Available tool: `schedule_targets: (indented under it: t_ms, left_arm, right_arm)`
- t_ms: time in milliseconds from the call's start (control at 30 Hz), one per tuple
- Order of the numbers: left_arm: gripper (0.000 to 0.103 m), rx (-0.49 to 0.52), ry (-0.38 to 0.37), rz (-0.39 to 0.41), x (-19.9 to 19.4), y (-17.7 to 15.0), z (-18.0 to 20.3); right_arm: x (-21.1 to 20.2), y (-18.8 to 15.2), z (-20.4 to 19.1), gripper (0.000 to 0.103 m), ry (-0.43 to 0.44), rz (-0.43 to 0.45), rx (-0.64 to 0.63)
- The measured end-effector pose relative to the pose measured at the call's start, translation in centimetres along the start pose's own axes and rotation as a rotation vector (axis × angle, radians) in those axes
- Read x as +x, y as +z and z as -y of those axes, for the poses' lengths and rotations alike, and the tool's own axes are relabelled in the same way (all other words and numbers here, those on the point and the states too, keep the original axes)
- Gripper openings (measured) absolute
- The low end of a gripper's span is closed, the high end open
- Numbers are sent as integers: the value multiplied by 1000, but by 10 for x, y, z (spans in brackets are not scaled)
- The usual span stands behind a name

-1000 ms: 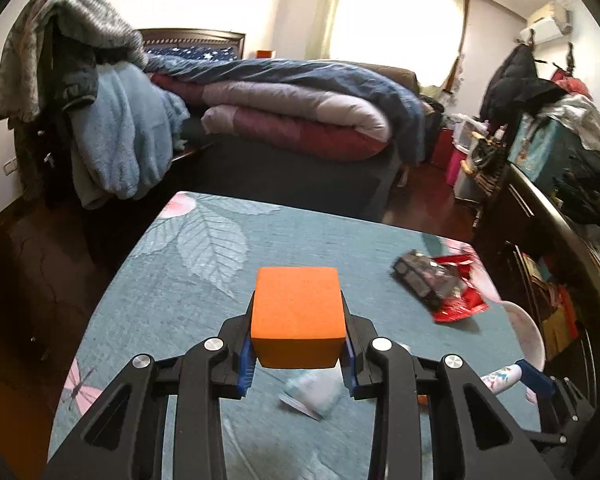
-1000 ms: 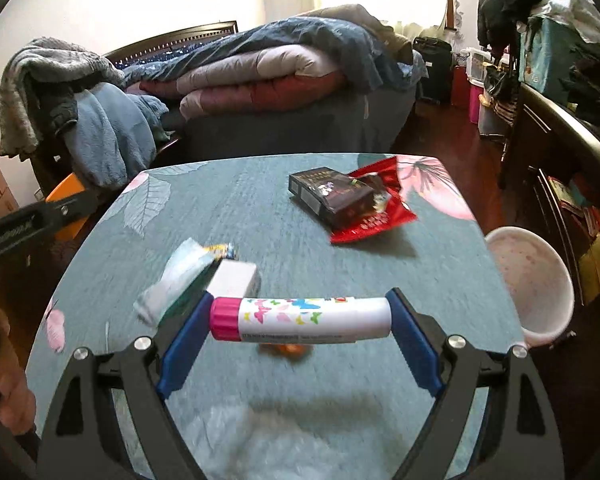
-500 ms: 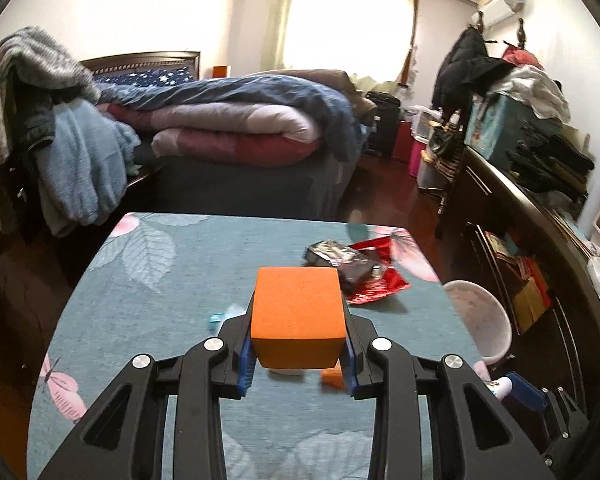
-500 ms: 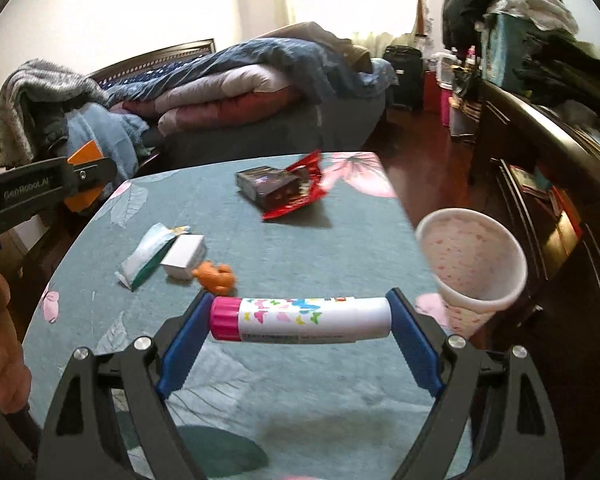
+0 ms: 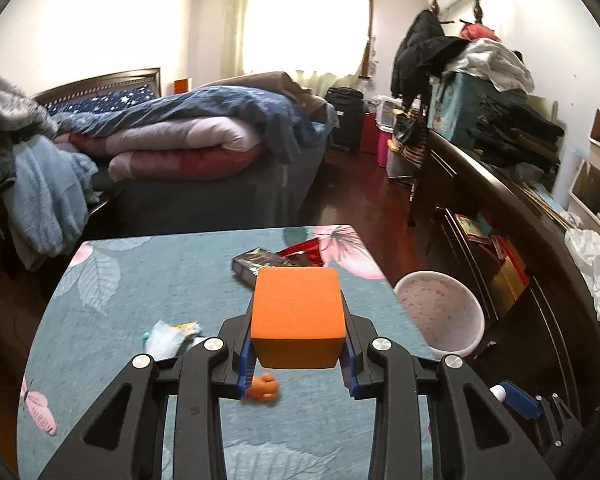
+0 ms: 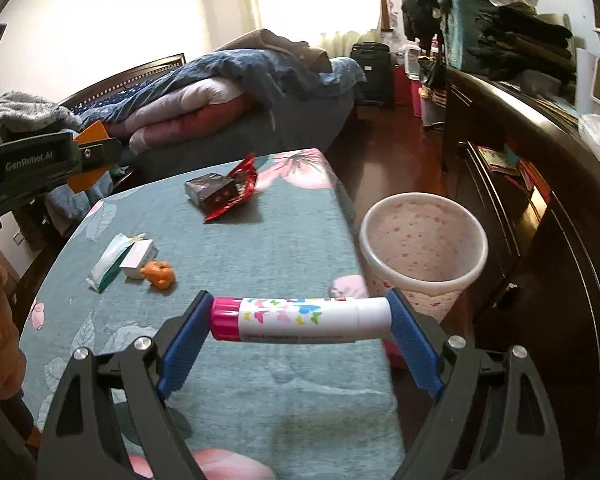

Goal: Collect trash
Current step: 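Carry the orange cube and pink-and-white tube over the wastebasket and open both grippers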

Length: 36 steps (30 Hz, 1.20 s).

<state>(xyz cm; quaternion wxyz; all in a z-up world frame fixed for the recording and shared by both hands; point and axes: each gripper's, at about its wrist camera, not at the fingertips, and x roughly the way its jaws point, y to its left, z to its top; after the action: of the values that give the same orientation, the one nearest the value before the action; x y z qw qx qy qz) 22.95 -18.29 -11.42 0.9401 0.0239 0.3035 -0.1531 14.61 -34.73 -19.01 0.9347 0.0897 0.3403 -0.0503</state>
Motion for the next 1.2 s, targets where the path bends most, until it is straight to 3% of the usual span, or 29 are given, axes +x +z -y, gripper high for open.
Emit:
schedule_targets:
  t_ms: [467,867,1200]
  left_arm:
    - [34,134,-63,12,31,12,77]
    - [34,195,-150,-34,93,20,140]
    - [34,238,-183,-73,146,23,181]
  right_arm:
    - [8,3,70,86,-82,23,114]
    - [34,11,141,86,-204,34,200]
    - [68,20,177,86,-241,35,237]
